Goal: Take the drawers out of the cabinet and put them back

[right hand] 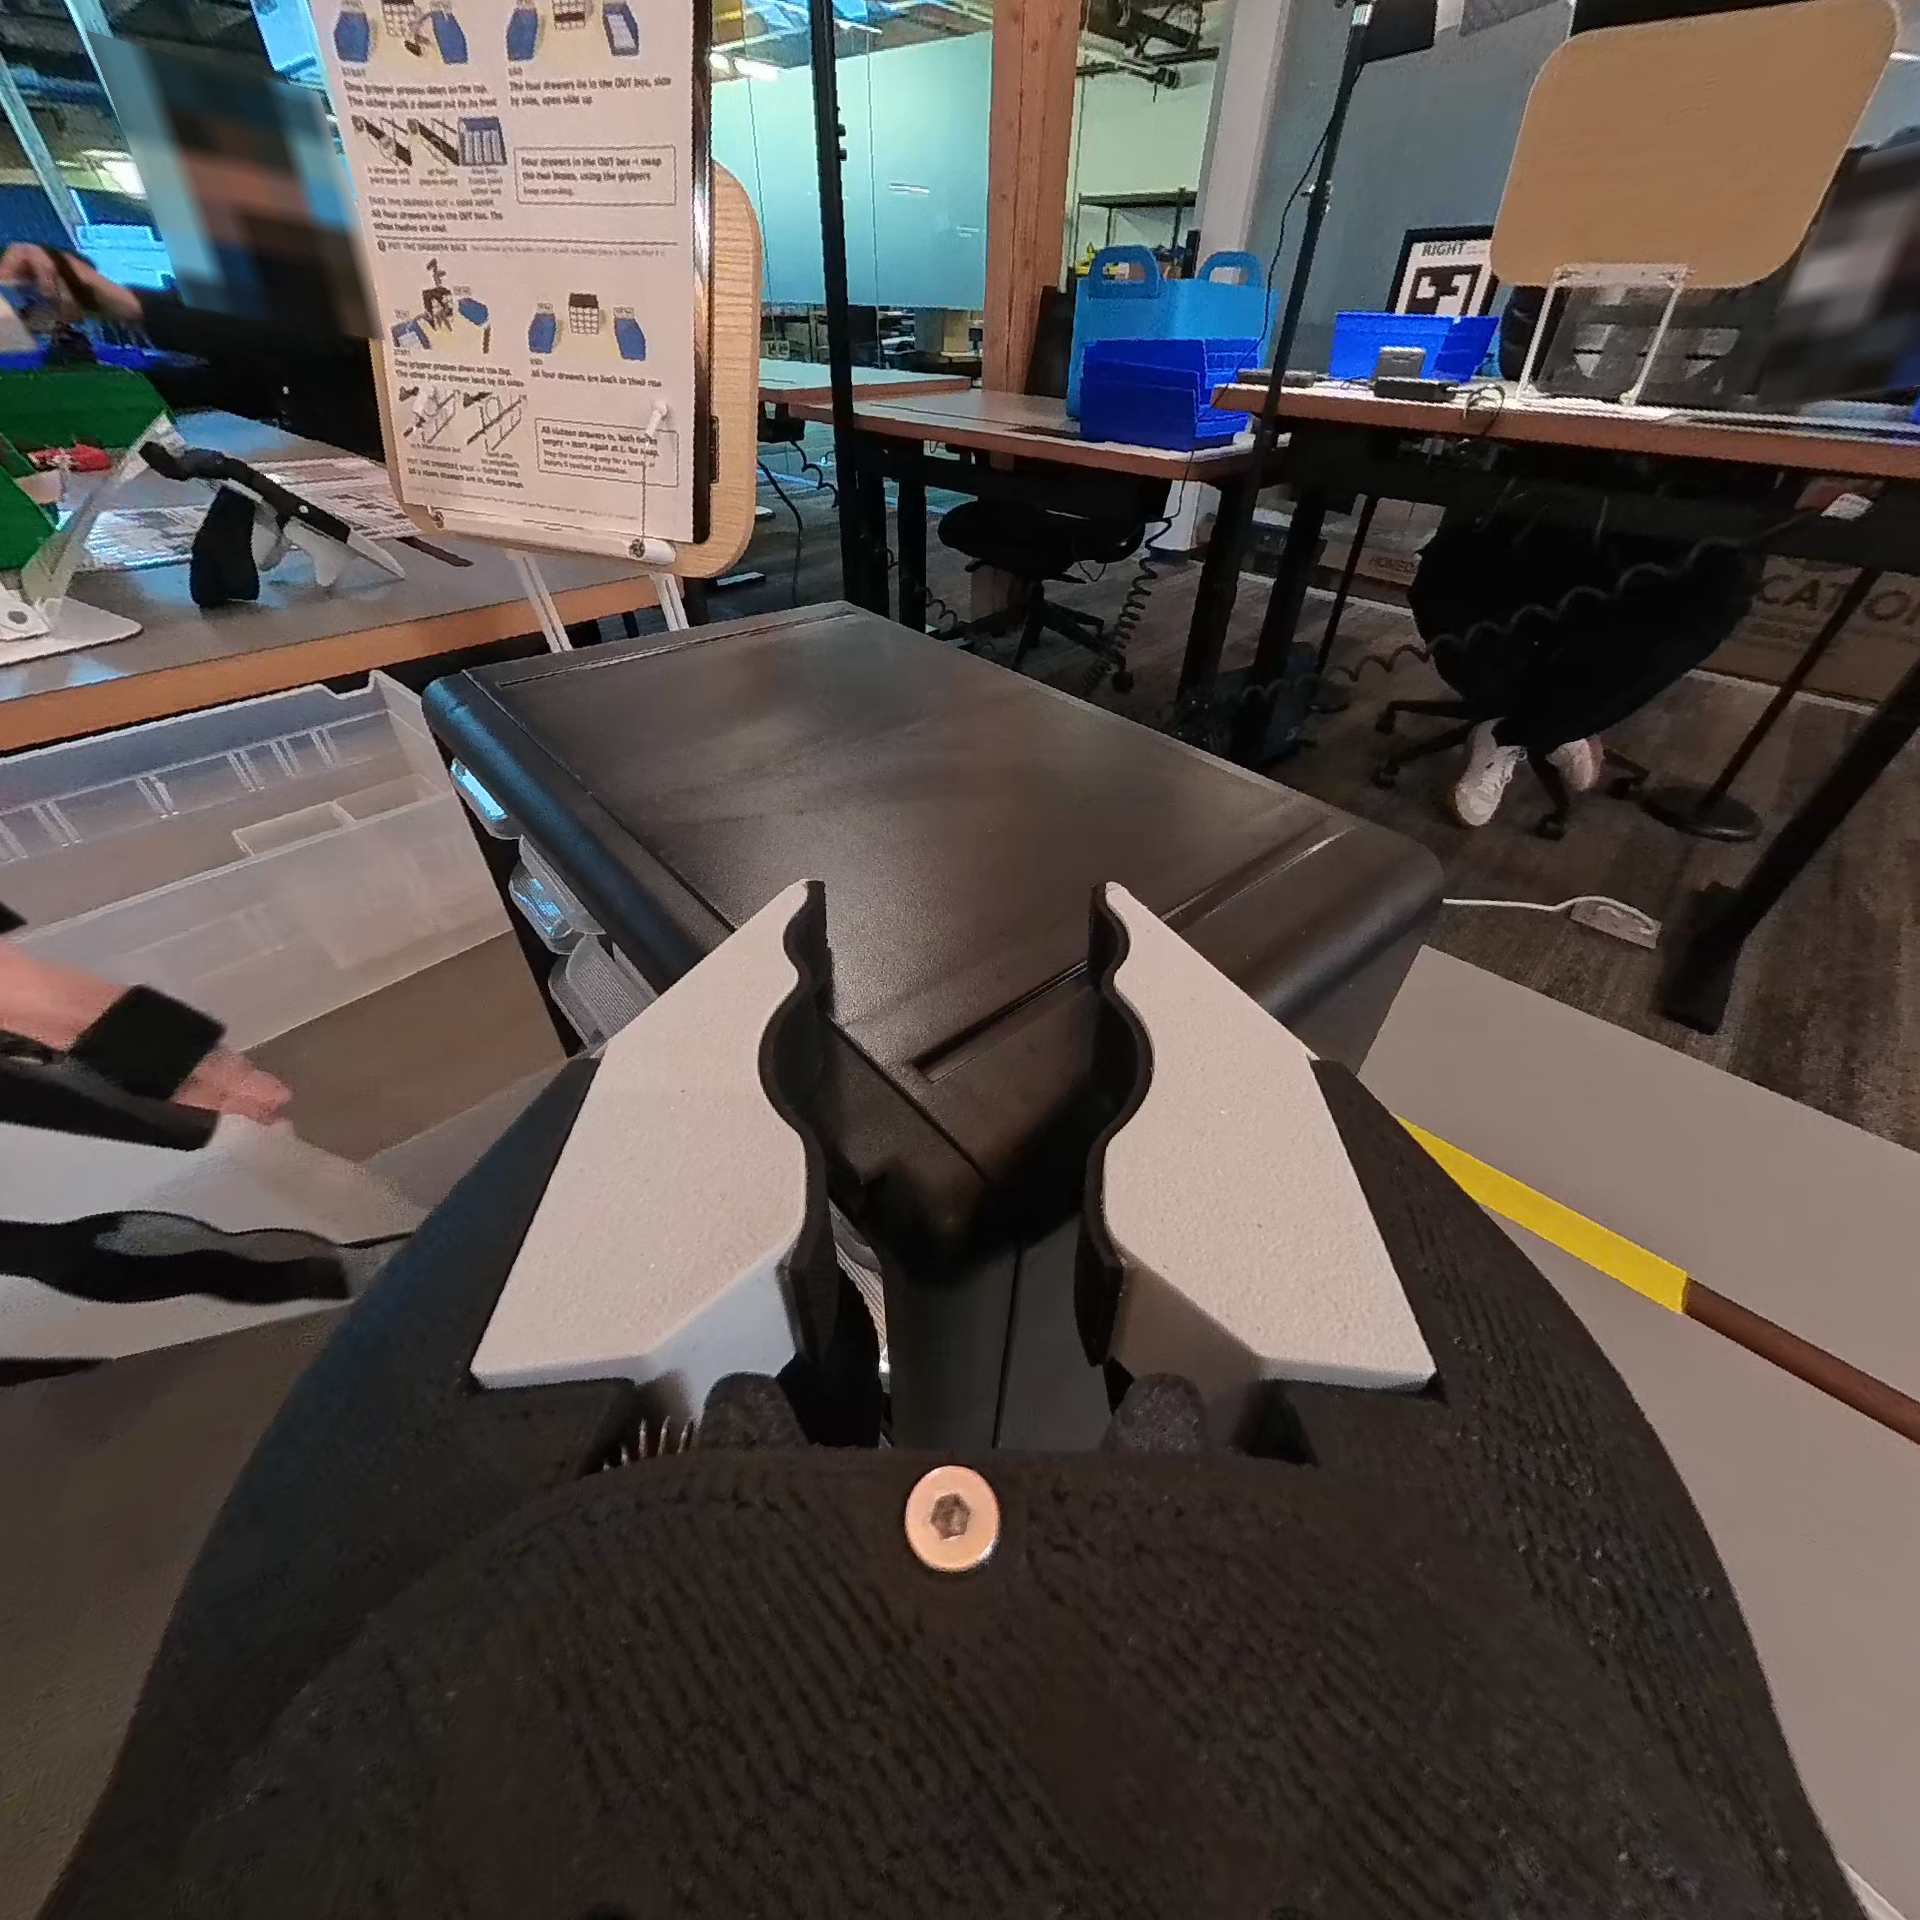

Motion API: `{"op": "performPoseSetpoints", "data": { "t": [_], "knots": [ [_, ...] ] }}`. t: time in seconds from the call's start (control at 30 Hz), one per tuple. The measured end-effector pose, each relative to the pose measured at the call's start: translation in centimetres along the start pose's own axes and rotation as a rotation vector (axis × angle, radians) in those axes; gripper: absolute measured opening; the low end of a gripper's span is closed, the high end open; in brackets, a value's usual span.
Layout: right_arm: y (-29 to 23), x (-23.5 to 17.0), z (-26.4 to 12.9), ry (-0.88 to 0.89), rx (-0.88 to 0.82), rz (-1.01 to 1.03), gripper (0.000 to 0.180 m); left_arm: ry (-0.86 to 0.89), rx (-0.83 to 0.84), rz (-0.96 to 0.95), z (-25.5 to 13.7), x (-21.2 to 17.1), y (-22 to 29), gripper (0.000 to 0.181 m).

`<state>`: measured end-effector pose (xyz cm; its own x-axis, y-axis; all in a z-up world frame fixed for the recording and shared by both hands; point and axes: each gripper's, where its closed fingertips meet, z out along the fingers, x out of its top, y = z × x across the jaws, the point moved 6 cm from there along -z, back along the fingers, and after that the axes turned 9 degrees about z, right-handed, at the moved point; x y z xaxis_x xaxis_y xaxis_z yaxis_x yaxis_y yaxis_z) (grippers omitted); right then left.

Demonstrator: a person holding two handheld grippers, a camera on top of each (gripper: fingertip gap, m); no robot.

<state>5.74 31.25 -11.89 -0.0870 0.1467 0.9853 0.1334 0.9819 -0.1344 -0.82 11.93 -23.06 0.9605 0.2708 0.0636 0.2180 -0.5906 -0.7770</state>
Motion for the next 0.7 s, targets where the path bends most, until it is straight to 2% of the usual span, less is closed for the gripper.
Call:
{"op": "performPoseSetpoints", "data": {
  "t": [0.03,0.37,0.43,0.5,0.57,0.67,0.7],
  "knots": [
    [0.0,0.0,0.0,0.0,0.0,0.001,0.049,-0.013,0.01,0.013,0.5,-0.1,-0.2,0.017],
    [0.0,0.0,0.0,-0.006,-0.002,0.001,0.049,-0.079,0.062,-0.023,2.9,-1.4,-2.2,0.018],
    [0.0,0.0,0.0,-0.006,-0.003,0.001,0.049,-0.094,0.158,-0.041,3.6,-1.8,-3.0,0.02],
    [0.0,0.0,0.0,-0.007,-0.003,0.001,0.049,-0.108,0.324,-0.022,4.0,-2.2,-4.0,0.037],
    [0.0,0.0,0.0,-0.008,-0.002,0.001,0.049,-0.111,0.403,-0.036,3.8,-2.2,-3.9,0.042],
    [0.0,0.0,0.0,-0.007,0.0,0.004,0.049,-0.032,0.449,-0.082,3.0,-1.6,-2.6,0.039],
    [0.0,0.0,0.0,-0.007,0.001,0.005,0.049,-0.012,0.452,-0.089,2.8,-1.5,-2.2,0.032]
  ]
}}
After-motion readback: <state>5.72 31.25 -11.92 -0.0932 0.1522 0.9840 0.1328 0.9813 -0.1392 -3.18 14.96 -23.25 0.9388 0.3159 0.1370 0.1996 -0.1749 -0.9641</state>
